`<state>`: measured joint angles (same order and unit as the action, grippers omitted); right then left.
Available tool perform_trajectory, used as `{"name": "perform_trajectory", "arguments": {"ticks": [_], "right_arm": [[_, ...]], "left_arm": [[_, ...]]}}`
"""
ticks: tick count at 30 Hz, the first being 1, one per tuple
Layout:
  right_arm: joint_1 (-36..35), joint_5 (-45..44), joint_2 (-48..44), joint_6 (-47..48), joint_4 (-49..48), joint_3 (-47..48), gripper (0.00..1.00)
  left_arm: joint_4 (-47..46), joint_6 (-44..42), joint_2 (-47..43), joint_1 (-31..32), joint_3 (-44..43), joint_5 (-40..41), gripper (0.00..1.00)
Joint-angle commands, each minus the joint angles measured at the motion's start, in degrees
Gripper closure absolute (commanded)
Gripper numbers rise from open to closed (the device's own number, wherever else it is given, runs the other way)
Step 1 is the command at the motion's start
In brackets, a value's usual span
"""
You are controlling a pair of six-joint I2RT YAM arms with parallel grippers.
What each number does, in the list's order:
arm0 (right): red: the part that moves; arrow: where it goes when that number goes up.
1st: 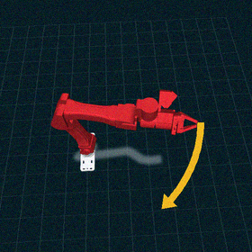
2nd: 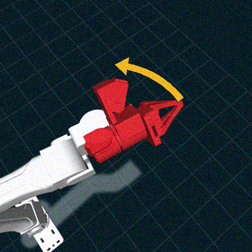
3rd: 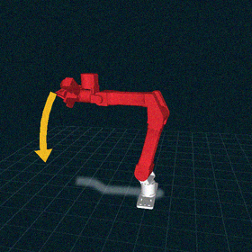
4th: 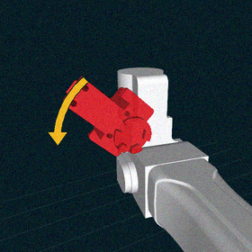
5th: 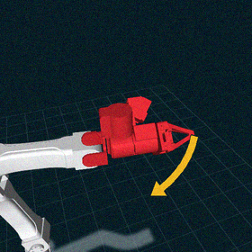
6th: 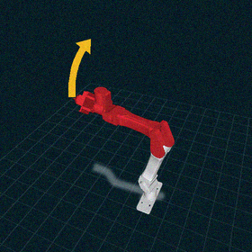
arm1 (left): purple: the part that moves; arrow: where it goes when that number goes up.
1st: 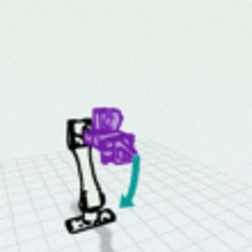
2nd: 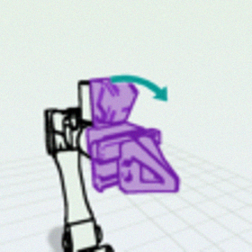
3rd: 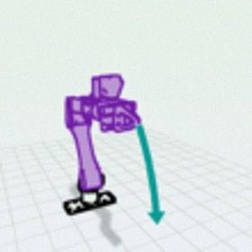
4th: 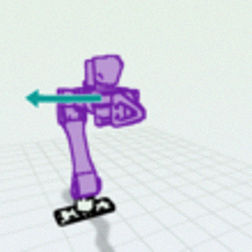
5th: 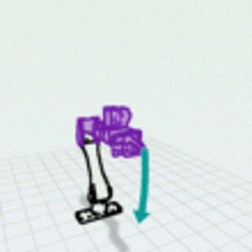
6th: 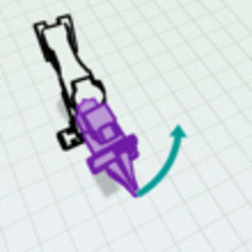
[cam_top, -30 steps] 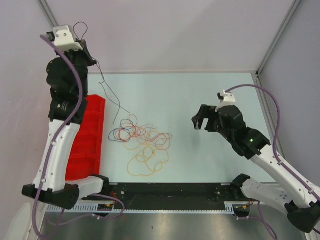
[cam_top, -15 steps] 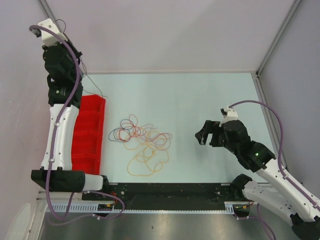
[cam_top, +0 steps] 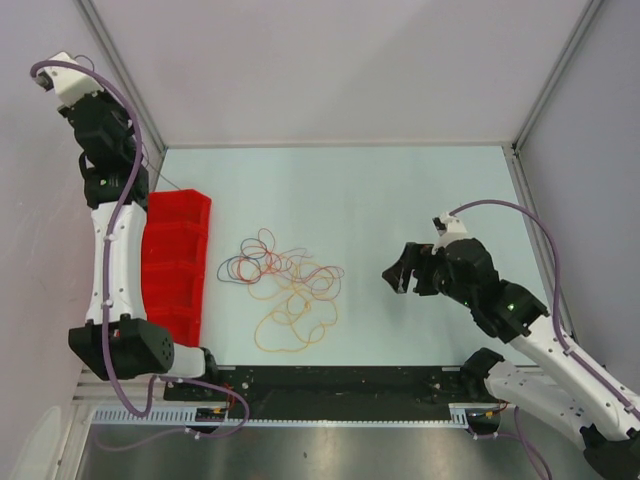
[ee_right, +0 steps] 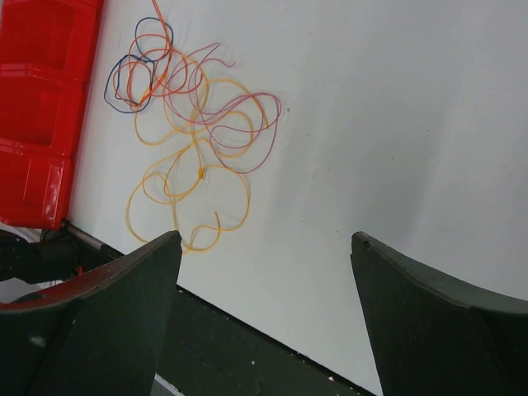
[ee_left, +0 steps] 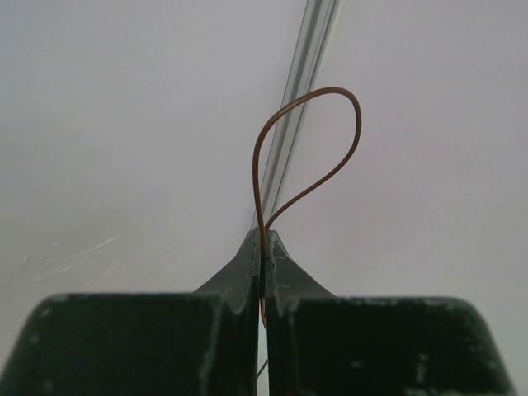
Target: Untangle the cables
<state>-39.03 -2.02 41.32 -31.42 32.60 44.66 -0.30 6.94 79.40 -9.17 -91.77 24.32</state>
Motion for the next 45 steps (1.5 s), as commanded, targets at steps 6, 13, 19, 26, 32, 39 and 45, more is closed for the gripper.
{"name": "perform_trajectory", "arguments": {"ticks": [6, 13, 19, 26, 32, 39, 45], "right_arm": [[-1.58, 2.46, 2.18, -2.85, -3.15, 0.34, 0.14], [-2.02, 2.90, 4.99, -2.77, -4.65, 1.12, 0.14], [-2.37, 2.11, 5.70, -2.33, -4.56, 1.92, 0.15], [-4.48, 0.18, 7.63, -3.21, -5.18, 1.92, 0.15], [-5.36, -0.70, 7.90, -3.56, -5.27, 2.00, 0.15], [-7.91, -2.28, 9.30, -3.56, -5.88, 1.92, 0.14], [-9.31, -2.99, 9.92, -3.91, -6.58, 2.00, 0.15]], "left_arm": [[-5.94, 6.59, 1.55, -5.42, 3.08, -2.96, 1.00], [-7.35, 6.60, 3.75, -7.62, 2.47, -3.66, 1.00], [-8.40, 8.17, 7.18, -7.53, -0.43, -7.01, 1.00], [-13.24, 10.99, 8.14, -7.62, 0.36, -5.94, 1.00], [-16.84, 13.62, 8.32, -7.44, 1.94, -8.58, 1.00], [-19.48, 13.54, 7.70, -7.27, 4.92, -5.69, 1.00], [-29.57, 11.96, 10.78, -5.69, 11.77, -6.03, 1.00]]}}
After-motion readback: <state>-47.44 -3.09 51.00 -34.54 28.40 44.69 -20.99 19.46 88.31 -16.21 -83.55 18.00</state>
